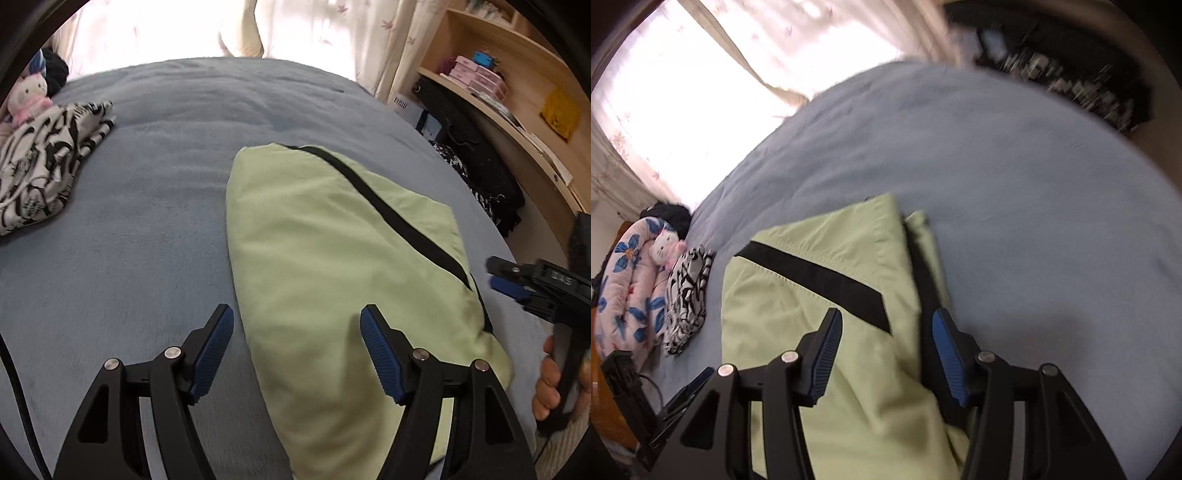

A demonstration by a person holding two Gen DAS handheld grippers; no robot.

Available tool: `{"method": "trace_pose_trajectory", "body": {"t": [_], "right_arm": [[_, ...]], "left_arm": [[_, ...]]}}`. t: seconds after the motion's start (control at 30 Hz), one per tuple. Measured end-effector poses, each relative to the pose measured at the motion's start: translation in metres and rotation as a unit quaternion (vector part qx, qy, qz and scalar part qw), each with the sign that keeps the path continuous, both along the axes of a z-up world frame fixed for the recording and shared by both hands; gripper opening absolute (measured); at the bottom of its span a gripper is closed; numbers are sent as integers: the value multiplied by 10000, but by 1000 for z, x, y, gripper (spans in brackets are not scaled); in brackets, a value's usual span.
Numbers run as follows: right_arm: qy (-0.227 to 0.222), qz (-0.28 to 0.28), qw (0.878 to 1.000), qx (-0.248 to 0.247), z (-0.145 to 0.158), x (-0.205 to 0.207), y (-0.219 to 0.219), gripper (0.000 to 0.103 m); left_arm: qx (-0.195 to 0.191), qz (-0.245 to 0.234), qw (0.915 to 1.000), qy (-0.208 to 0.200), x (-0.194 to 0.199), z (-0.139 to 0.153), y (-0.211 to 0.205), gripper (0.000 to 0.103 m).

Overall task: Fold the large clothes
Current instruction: 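Press and square the flipped green bundle with both open tools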

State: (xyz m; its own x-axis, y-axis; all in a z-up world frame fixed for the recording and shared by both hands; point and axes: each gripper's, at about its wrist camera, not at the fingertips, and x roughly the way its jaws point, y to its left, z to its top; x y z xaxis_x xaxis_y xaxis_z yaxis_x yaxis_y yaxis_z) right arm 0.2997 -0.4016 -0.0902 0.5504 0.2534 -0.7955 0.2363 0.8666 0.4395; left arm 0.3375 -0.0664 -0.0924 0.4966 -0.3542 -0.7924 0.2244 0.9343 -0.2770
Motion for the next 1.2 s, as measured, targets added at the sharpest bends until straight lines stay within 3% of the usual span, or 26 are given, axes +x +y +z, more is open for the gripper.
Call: {"method": "trace_pose_trajectory", "body": {"t": [0.3, 0.37, 0.4, 0.47, 0.53, 0.6, 0.67, 0.77, 0.83, 1.03, 1.2], "right_arm": [[280, 202, 9994, 100, -23, 50, -5, 50], [247, 417, 9988, -24, -23, 53, 4, 38], [243, 518, 9983, -74, -23, 54, 7, 22], [163, 733, 9957, -545, -17, 53, 19, 4], [-66, 647, 9892, -1312, -2, 48, 26, 2], [-381, 378, 9857, -1597, 13, 44, 16, 2], [-111, 205, 9857, -1669, 1, 52, 2, 1], [740, 31, 9719, -2234, -45, 61, -11, 0], [790, -38, 9781, -1925, -56, 53, -23, 0], [182, -304, 9850, -1692, -7, 28, -21, 0], [-131, 343, 9927, -1145, 24, 16, 26, 0]], "left_arm": [[-180, -3, 9996, 214, 30, -16, 1, 70], [-210, 40, 9994, 260, 33, -19, 0, 70], [-205, 54, 9994, 264, 34, -20, -1, 70], [-186, 82, 9994, 278, 35, -20, -4, 70], [-181, 46, 9995, 263, 37, -20, -6, 70], [-116, -22, 9998, 157, 37, -19, -9, 71], [-16, -53, 9999, 143, 37, -26, -15, 71], [171, 54, 9996, 217, 40, -38, -18, 72], [25, 78, 9996, 254, 40, -40, -16, 72], [247, 12, 9996, 155, 37, -33, -20, 72], [254, 98, 9996, 33, 23, -7, -22, 71]]}}
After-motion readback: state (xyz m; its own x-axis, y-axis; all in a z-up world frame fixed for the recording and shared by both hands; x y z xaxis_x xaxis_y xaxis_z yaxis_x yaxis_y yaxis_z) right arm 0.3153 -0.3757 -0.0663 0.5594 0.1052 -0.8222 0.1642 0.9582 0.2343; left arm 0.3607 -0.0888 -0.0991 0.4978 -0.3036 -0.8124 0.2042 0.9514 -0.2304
